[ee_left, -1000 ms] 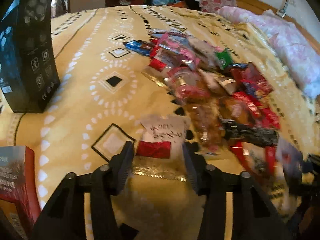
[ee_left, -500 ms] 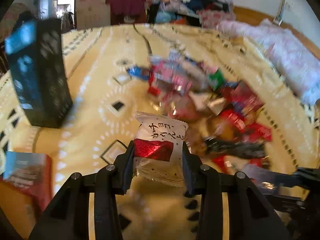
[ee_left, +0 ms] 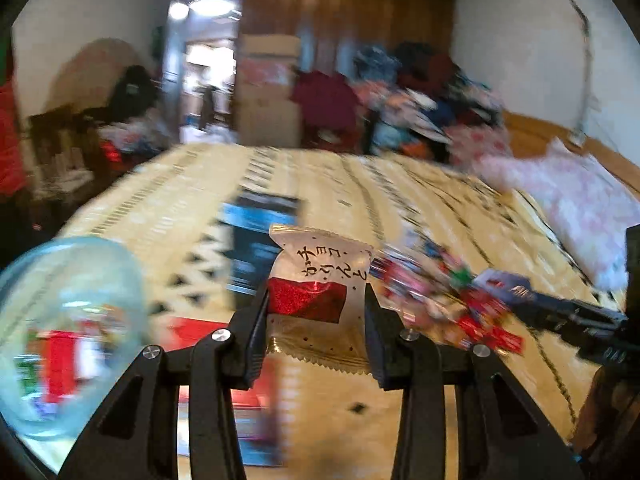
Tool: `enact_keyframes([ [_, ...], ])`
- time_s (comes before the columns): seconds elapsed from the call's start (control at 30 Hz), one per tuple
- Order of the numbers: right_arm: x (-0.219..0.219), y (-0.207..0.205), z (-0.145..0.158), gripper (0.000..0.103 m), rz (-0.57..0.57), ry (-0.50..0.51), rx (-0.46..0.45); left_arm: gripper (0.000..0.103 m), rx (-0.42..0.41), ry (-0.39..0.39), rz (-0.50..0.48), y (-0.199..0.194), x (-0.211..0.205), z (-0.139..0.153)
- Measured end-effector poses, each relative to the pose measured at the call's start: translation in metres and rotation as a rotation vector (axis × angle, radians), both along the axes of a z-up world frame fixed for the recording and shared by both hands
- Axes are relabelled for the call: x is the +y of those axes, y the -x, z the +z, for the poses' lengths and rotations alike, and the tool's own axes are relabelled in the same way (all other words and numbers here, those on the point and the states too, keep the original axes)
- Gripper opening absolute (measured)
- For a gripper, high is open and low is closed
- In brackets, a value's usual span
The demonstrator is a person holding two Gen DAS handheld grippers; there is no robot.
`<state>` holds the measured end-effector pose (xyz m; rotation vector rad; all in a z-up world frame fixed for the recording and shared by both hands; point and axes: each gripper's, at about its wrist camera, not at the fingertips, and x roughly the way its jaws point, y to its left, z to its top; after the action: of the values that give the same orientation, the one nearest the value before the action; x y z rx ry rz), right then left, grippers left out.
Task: Organize snacks
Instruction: 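Carry both held packets over the glass bowl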
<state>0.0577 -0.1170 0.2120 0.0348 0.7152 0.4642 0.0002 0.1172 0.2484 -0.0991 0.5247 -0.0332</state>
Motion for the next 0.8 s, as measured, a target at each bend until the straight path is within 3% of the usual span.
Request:
enact_keyframes([
  [0.27,0.15,-0.029,0.034,0.046,0.246,-0.073,-0.034,0.042,-0.003,0.011,0.33,0.034,0.146,0.021],
  [0.47,0.269,-0.05,0.021,0.046,0.411,-0.064,0.03,0.042,0.087,0.024,0.519,0.035,0.24,-0.007],
  [0.63,0.326,-0.057,0.002,0.046,0.476,-0.027,0.084,0.042,0.156,0.028,0.558,0.026,0.264,-0.035],
  [0.8,0.354,-0.06,-0.015,0.046,0.501,0.016,0.119,0.042,0.164,0.022,0.555,0.024,0.267,-0.043],
])
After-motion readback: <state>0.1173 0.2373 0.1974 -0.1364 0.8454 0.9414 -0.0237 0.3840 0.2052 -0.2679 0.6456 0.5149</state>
